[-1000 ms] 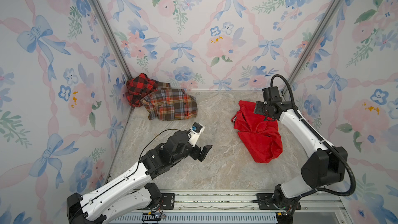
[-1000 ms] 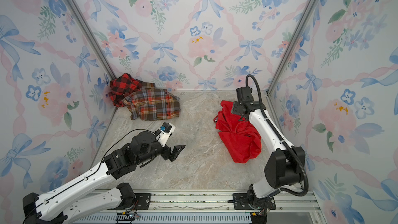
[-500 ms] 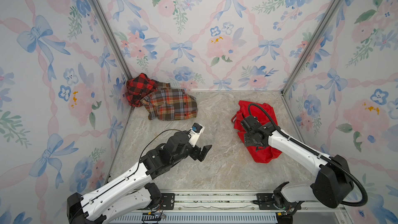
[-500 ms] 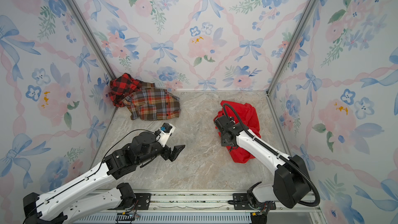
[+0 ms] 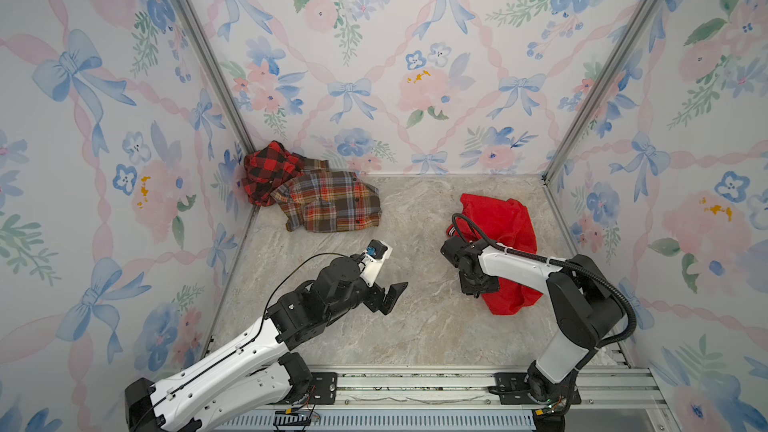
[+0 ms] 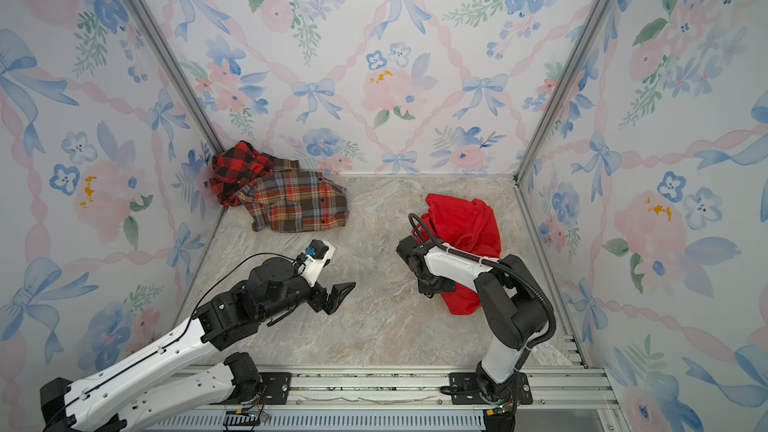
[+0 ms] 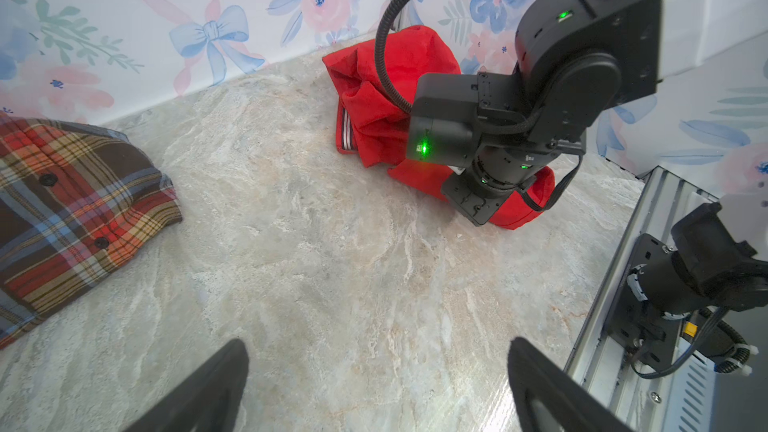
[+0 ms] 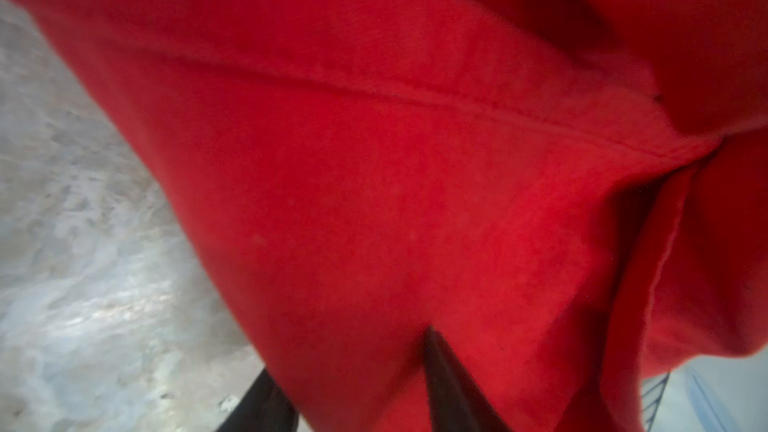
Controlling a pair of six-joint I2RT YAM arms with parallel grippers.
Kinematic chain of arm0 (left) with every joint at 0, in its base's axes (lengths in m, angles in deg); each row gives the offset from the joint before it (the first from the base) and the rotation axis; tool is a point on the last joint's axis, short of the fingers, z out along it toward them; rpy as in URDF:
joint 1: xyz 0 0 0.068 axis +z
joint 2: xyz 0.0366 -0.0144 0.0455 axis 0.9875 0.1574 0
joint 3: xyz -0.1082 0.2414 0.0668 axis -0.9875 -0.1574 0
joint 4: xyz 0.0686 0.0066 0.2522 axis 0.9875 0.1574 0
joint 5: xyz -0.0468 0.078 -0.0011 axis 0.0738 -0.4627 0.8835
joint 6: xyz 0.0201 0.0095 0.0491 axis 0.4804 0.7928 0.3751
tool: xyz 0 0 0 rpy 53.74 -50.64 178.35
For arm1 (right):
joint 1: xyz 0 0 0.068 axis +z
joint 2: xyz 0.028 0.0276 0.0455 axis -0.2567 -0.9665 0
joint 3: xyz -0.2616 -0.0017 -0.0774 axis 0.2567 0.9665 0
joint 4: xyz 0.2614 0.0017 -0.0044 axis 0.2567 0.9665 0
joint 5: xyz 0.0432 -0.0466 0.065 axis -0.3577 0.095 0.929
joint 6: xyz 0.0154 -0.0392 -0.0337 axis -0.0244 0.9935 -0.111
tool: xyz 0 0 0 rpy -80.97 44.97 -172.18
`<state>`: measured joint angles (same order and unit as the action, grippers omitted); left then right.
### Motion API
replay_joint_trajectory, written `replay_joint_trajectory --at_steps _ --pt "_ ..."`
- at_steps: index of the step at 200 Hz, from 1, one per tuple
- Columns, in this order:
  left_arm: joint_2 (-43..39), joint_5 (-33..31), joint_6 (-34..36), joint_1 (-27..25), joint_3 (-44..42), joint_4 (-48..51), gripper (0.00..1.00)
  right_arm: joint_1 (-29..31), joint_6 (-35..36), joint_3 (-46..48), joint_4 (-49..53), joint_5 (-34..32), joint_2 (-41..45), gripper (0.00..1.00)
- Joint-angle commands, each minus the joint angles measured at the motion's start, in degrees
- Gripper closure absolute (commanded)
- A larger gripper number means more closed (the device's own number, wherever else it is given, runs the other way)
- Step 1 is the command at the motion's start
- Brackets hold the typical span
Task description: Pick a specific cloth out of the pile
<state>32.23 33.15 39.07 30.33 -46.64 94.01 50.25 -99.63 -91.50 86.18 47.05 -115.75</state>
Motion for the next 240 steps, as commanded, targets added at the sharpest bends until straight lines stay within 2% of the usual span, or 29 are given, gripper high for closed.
replay_joint_trajectory --at_steps 1,20,34,64,118,133,172,198,226,240 --pt "-0.34 -1.12 -0.54 0.28 -0.49 -0.78 0.02 0.44 -0.16 -1.16 0.72 -1.86 0.14 0.61" --pt "0.18 -0.93 -0.45 0.47 0.18 -0.75 0.02 0.39 0.87 -1.34 0.88 -2.65 1.51 0.78" --pt "0.45 -0.6 -0.32 0.5 0.74 -0.58 0.02 0.48 1.48 -1.82 1.07 -2.85 2.63 1.0" --pt "-0.86 -1.05 -0.53 0.51 0.08 -0.51 0.02 0.92 3.4 -4.56 2.96 -1.47 5.25 1.0" --pt "-1.63 -1.29 -0.73 0.6 0.5 0.55 0.02 0.41 10.54 -16.61 6.08 14.64 11.02 1.0" --pt "-1.92 -1.43 -0.81 0.6 0.5 0.46 0.02 -1.22 11.77 -21.1 6.58 16.79 12.08 1.0" --pt "-1.3 -1.47 -1.09 0.59 0.32 0.45 0.02 -11.67 14.6 -29.69 4.88 21.29 12.74 1.0" --pt "-1.25 -1.35 -1.34 0.57 0.24 0.46 0.02 -21.01 14.43 -32.73 1.21 27.41 11.57 1.0" --pt "-1.55 -1.69 -1.56 0.59 0.06 0.45 0.02 -28.92 14.29 -34.13 -3.28 28.69 7.04 1.0" --pt "-1.75 -1.67 -1.7 0.55 -0.11 0.46 0.02 -31.99 13.91 -33.96 -7.2 31.85 3.41 1.0"
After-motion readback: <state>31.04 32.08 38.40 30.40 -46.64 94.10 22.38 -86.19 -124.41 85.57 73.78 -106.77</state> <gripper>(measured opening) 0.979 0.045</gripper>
